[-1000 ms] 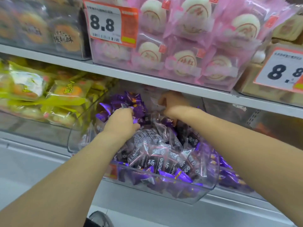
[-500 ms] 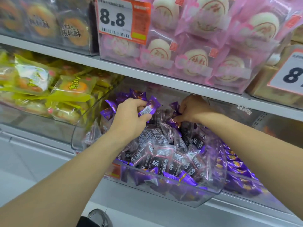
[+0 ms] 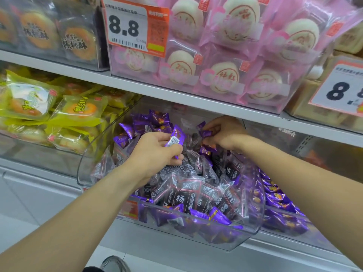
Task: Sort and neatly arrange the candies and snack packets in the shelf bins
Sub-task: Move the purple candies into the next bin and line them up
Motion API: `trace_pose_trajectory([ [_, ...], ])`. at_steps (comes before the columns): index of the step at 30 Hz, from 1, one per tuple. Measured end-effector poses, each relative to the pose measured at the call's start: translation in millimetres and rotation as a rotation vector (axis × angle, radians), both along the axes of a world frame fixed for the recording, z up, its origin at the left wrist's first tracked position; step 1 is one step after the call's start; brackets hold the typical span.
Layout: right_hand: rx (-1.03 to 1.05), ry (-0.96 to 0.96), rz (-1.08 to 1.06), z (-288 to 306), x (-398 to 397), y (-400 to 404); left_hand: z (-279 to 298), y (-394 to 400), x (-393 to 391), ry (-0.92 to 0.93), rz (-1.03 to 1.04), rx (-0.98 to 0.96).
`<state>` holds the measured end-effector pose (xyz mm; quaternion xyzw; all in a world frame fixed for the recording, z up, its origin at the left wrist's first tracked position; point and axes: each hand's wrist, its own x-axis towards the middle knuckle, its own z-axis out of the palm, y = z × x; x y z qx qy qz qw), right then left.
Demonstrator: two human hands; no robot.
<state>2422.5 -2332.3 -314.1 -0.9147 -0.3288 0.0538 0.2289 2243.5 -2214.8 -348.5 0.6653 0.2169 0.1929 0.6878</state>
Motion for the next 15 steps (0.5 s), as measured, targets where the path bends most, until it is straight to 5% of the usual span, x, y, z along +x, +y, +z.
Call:
trace_pose_trajectory([
  [4, 0.278, 0.132, 0.087, 4, -24, -22, 7, -3, -3, 0.027, -0.114, -0.073],
  [10, 0.624, 0.584, 0.031, 9, -69, -65, 15, -19, -3, -0.009, -0.207, -0.385],
  [15, 0.786, 0.920, -0.088, 16, -84, -112, 19, -37, -1, -0.005, -0.295, -0.320],
])
